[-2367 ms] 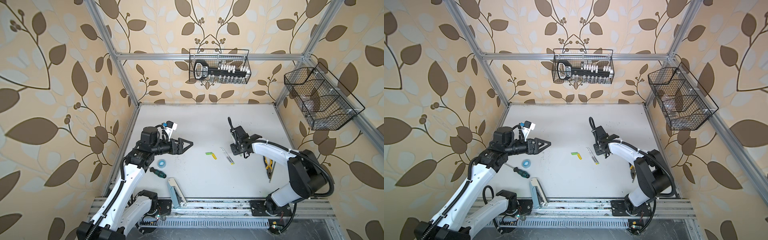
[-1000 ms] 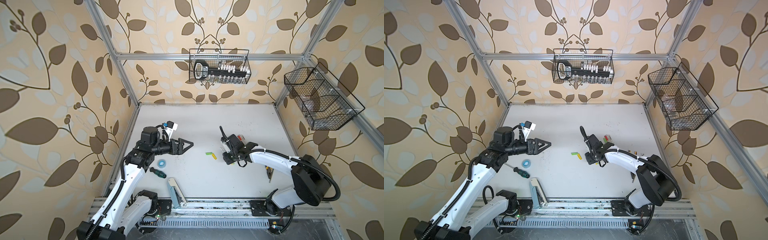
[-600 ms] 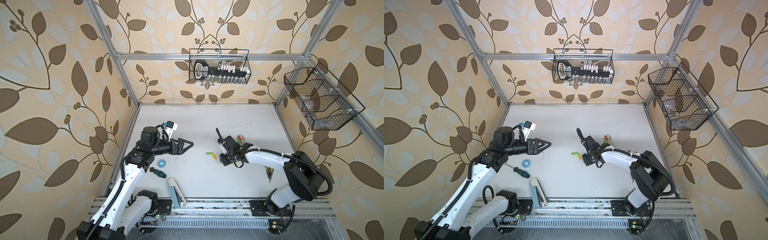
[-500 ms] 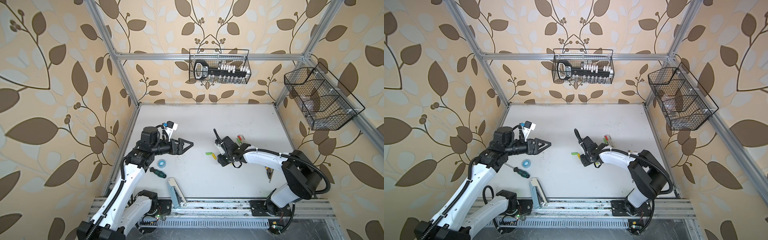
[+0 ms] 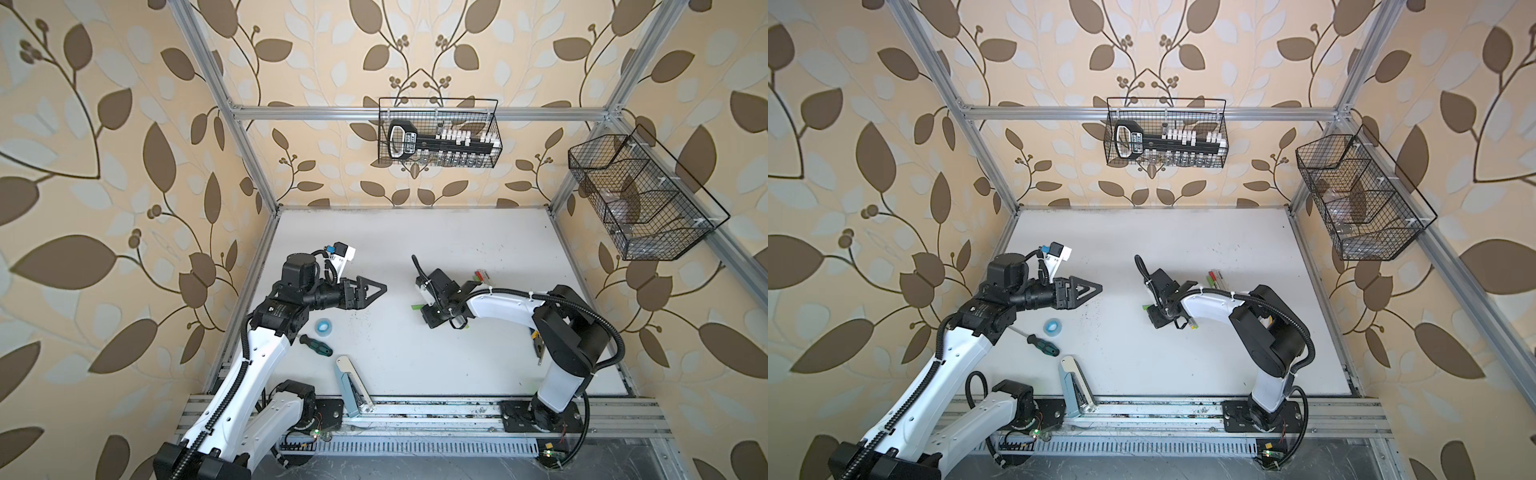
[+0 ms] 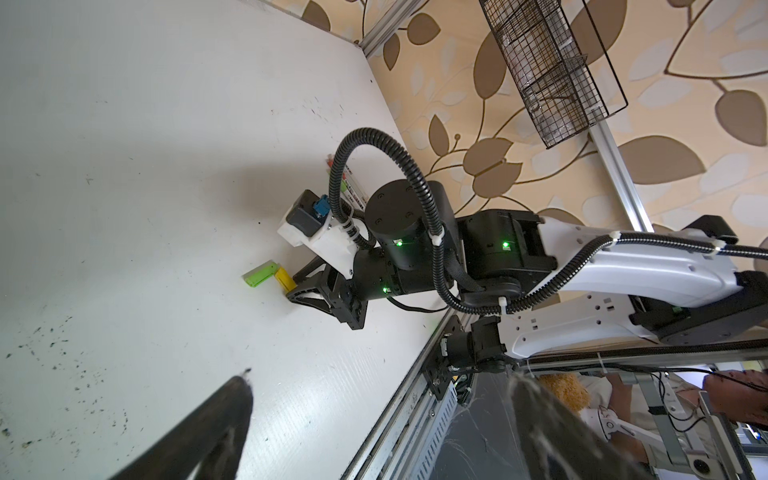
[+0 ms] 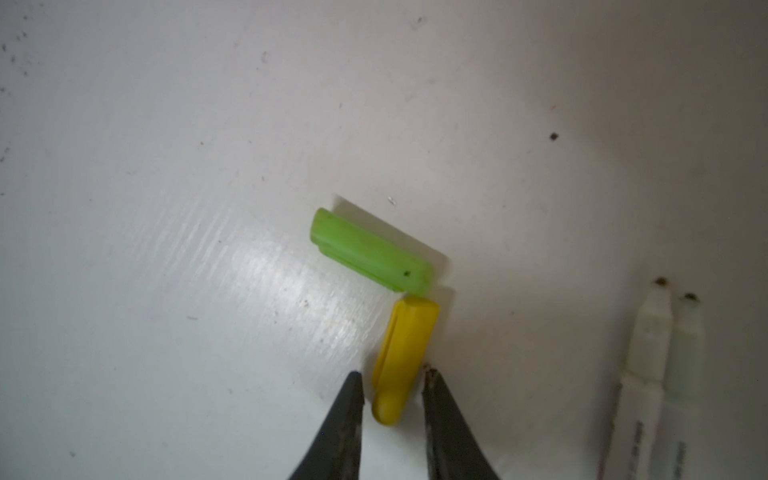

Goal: Insert the pens into the pen caps
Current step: 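Lower the right gripper onto the yellow cap and close on it, then lift the yellow cap and carry it toward the left gripper, then close the left gripper on the yellow cap while the right gripper holds it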

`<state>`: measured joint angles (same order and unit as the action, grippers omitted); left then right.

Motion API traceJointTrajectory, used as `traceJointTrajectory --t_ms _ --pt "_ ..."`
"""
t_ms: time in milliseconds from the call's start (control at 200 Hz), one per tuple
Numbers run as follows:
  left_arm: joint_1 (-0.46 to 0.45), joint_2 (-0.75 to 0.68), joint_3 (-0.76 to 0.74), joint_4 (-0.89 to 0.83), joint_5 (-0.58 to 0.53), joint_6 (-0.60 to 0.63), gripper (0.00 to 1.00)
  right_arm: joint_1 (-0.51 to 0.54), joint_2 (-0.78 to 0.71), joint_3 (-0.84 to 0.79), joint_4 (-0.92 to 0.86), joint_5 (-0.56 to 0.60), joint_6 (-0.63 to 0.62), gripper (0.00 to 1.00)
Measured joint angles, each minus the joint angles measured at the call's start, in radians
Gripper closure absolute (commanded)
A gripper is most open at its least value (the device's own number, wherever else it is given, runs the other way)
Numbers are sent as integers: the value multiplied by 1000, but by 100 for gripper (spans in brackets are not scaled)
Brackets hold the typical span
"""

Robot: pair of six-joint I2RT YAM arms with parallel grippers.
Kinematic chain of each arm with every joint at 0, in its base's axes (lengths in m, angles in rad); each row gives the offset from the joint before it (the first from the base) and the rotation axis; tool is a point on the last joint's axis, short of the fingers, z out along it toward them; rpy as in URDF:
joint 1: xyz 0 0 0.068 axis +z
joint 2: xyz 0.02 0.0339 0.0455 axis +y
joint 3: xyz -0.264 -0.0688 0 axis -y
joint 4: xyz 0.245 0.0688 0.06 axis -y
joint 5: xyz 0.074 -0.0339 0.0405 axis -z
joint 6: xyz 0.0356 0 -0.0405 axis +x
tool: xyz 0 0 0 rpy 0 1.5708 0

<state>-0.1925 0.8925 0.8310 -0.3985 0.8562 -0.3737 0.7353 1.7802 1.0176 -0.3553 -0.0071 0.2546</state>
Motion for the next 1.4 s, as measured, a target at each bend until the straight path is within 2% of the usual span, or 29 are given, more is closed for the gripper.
traceJointTrajectory --t_ms 270,470,665,890,1045,1220,1400 --pt "0 0 0 0 0 0 1 11 -1 2 -14 4 7 89" --pt "0 0 0 2 6 -1 1 13 -31 1 -22 4 11 90" --pt "0 0 0 11 29 -4 1 45 -191 -32 22 -15 11 91" --pt "0 0 -11 59 84 -30 5 70 -415 -89 170 -123 38 91" --pt "-5 1 -28 96 130 -56 13 80 -510 -111 269 -220 70 90" --pt "-24 0 -34 127 170 -73 22 106 -532 -111 354 -312 102 90" --pt "-32 0 -36 143 193 -74 39 145 -526 -108 390 -363 122 90"
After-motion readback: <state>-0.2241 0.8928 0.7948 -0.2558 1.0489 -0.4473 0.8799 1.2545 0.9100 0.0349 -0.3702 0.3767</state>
